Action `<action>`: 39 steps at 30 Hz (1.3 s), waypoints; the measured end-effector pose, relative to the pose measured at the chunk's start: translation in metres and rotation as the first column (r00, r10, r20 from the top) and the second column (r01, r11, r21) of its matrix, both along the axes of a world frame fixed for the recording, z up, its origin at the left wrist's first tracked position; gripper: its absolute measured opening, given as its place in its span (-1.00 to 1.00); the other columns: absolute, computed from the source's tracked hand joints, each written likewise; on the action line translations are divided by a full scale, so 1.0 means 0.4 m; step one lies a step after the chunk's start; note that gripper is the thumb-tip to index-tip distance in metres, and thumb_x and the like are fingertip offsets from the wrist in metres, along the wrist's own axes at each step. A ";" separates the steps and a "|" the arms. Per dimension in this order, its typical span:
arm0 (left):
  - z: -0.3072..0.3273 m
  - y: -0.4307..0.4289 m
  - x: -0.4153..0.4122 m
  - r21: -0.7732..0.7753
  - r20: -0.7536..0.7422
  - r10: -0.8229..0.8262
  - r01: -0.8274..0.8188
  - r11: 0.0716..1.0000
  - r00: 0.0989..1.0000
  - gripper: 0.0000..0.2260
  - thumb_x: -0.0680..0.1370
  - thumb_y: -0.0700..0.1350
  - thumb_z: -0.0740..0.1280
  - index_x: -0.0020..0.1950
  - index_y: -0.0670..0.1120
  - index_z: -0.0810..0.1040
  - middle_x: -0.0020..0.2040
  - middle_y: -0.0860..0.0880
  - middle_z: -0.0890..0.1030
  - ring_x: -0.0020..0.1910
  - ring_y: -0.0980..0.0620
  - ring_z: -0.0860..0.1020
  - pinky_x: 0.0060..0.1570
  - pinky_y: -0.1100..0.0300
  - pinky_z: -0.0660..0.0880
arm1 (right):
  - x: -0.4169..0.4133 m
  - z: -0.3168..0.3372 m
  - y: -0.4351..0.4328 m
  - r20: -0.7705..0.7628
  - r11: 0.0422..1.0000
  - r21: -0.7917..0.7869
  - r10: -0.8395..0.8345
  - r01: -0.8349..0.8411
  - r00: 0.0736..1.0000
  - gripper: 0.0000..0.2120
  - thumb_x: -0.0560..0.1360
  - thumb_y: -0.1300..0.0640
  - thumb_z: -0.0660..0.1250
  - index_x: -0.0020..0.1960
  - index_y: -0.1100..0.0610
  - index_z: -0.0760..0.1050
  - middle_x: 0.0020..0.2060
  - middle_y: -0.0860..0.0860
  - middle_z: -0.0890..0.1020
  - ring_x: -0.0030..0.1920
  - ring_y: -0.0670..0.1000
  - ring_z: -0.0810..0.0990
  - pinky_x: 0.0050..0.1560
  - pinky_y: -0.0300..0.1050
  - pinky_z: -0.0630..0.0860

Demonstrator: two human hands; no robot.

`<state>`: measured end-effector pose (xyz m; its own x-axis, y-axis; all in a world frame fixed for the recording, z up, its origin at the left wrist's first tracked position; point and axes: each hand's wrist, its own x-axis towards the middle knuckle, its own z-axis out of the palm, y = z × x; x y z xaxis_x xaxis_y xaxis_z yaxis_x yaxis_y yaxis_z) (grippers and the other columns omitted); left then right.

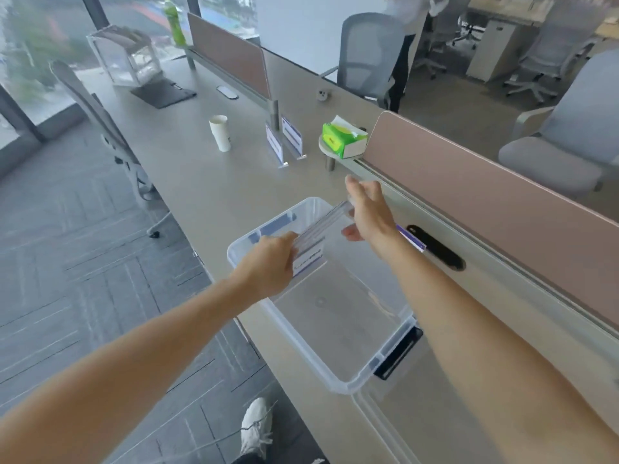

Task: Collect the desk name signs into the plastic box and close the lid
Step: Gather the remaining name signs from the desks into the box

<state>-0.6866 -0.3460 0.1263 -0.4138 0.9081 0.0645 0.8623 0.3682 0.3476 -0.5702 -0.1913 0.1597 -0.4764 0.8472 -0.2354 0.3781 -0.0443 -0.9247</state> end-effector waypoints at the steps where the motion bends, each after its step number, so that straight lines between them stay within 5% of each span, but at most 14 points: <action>1: -0.019 -0.004 -0.008 -0.012 0.015 -0.014 0.014 1.000 1.000 -0.89 0.62 -0.19 0.14 0.00 -0.15 0.45 -0.37 -0.05 0.43 -0.37 -0.11 0.44 -0.48 0.13 0.23 | -0.014 -0.006 0.006 0.061 0.999 -0.036 0.019 -0.016 0.998 -0.58 0.52 -0.27 0.16 0.15 0.04 0.36 -0.10 0.07 0.62 -0.35 0.09 0.63 -0.28 -0.03 0.64; 4: -0.080 -0.007 -0.017 -0.023 0.140 -0.048 0.052 0.998 0.989 -0.83 0.61 -0.21 0.15 0.14 -0.21 0.46 -0.17 -0.21 0.59 -0.18 -0.28 0.57 -0.24 -0.03 0.52 | -0.056 -0.037 0.020 0.174 0.998 -0.067 0.026 -0.015 0.984 -0.77 0.50 0.04 0.20 0.02 0.18 0.46 -0.34 0.14 0.68 -0.49 0.07 0.60 -0.50 -0.23 0.49; 8: -0.142 0.017 -0.007 -0.115 0.167 -0.090 0.110 0.987 0.982 -0.54 0.59 -0.27 0.15 0.49 -0.10 0.18 0.06 -0.18 0.59 -0.05 -0.25 0.56 -0.20 0.02 0.44 | -0.100 -0.119 0.042 0.234 0.997 -0.043 -0.055 0.067 0.971 -0.78 0.42 0.20 0.11 -0.18 0.27 0.52 -0.38 0.22 0.66 -0.50 0.10 0.60 -0.57 -0.28 0.42; 13: -0.212 0.060 -0.007 -0.274 0.186 -0.186 0.233 0.933 0.965 -0.24 0.50 -0.37 0.17 0.58 -0.02 -0.15 0.12 -0.18 0.49 -0.08 -0.22 0.57 -0.21 -0.03 0.48 | -0.112 -0.251 0.078 0.326 0.982 -0.073 -0.140 0.173 0.935 -0.77 0.39 0.22 0.14 -0.19 0.30 0.54 -0.43 0.22 0.63 -0.49 0.13 0.56 -0.47 -0.16 0.50; 25: -0.382 0.136 -0.037 -0.584 0.244 -0.116 0.241 0.775 0.963 -0.20 0.52 -0.36 0.23 0.57 -0.08 -0.22 0.17 -0.28 0.44 0.04 -0.24 0.58 -0.13 0.03 0.45 | -0.151 -0.494 0.111 0.365 0.936 -0.228 -0.174 0.269 0.915 -0.84 0.49 0.29 0.20 -0.15 0.31 0.54 -0.34 0.24 0.55 -0.45 0.14 0.50 -0.59 -0.21 0.48; 30: -0.423 0.157 -0.047 -0.658 0.240 -0.120 0.252 0.710 0.963 -0.14 0.51 -0.36 0.25 0.56 -0.14 -0.32 0.22 -0.25 0.46 0.08 -0.20 0.57 -0.15 0.06 0.42 | -0.160 -0.539 0.123 0.382 0.934 -0.233 -0.170 0.273 0.908 -0.85 0.50 0.30 0.22 -0.18 0.31 0.53 -0.41 0.18 0.51 -0.50 0.11 0.47 -0.57 -0.18 0.48; 39: -0.433 0.178 -0.063 -0.662 0.296 -0.024 0.223 0.716 0.955 -0.19 0.49 -0.38 0.24 0.57 -0.07 -0.17 0.19 -0.24 0.44 0.05 -0.26 0.58 -0.22 0.05 0.40 | -0.183 -0.555 0.149 0.425 0.946 -0.223 -0.122 0.234 0.897 -0.71 0.45 0.28 0.22 -0.45 0.23 0.45 -0.64 0.05 0.48 -0.50 0.14 0.48 -0.43 -0.08 0.47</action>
<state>-0.7117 -0.2748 -0.0468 -0.2049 0.7049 -0.6790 0.8377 0.4851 0.2508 -0.6433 -0.1319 -0.0625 -0.1406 0.7895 -0.5975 0.6752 -0.3649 -0.6411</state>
